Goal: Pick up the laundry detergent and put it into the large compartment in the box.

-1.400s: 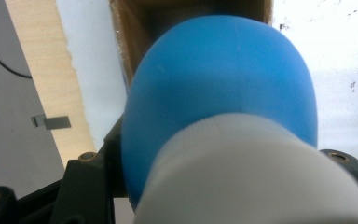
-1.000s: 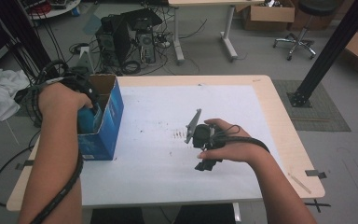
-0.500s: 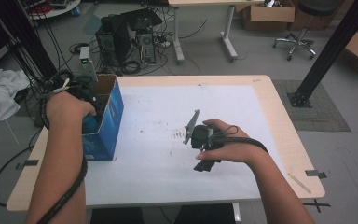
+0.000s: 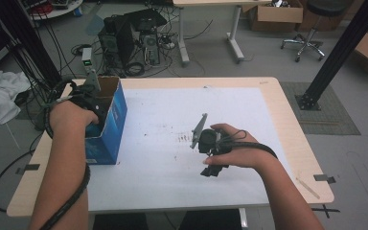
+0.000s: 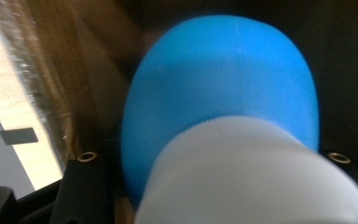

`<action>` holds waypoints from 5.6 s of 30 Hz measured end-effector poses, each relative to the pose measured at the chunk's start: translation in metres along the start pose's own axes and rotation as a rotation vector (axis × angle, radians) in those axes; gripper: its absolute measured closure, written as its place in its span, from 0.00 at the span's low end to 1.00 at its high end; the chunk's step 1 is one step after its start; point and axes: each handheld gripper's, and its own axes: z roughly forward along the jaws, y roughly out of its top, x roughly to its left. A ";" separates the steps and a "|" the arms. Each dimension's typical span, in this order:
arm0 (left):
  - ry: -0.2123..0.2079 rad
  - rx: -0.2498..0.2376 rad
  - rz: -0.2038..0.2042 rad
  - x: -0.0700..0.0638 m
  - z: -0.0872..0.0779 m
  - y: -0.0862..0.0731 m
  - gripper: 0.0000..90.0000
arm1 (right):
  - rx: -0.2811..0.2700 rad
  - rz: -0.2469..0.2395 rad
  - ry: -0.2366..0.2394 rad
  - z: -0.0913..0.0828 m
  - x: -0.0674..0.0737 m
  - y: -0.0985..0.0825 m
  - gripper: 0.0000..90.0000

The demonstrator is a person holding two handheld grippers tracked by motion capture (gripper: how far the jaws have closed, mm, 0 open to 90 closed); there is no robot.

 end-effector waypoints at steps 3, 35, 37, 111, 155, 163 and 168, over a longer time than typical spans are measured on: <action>-0.002 0.005 0.002 0.000 0.000 0.000 0.45 | 0.002 0.003 0.002 0.001 -0.001 -0.001 0.17; 0.012 -0.012 0.015 -0.007 -0.012 -0.005 0.34 | -0.004 0.003 -0.005 -0.002 0.002 -0.001 0.17; 0.014 -0.013 0.014 -0.006 -0.013 -0.006 0.34 | -0.007 0.003 -0.006 -0.002 0.002 -0.002 0.17; 0.074 -0.071 0.235 -0.052 -0.084 -0.027 0.00 | 0.008 -0.015 -0.010 -0.006 0.006 0.001 0.17; -0.028 -0.187 1.147 -0.156 -0.107 -0.054 0.00 | 0.052 0.002 0.003 -0.016 -0.008 0.002 0.18; -0.006 -0.187 1.264 -0.162 -0.083 -0.061 0.00 | 0.061 0.012 0.006 -0.016 -0.009 0.002 0.17; 0.020 -0.115 1.313 -0.165 -0.067 -0.063 0.00 | 0.069 0.008 0.006 -0.016 -0.011 0.004 0.18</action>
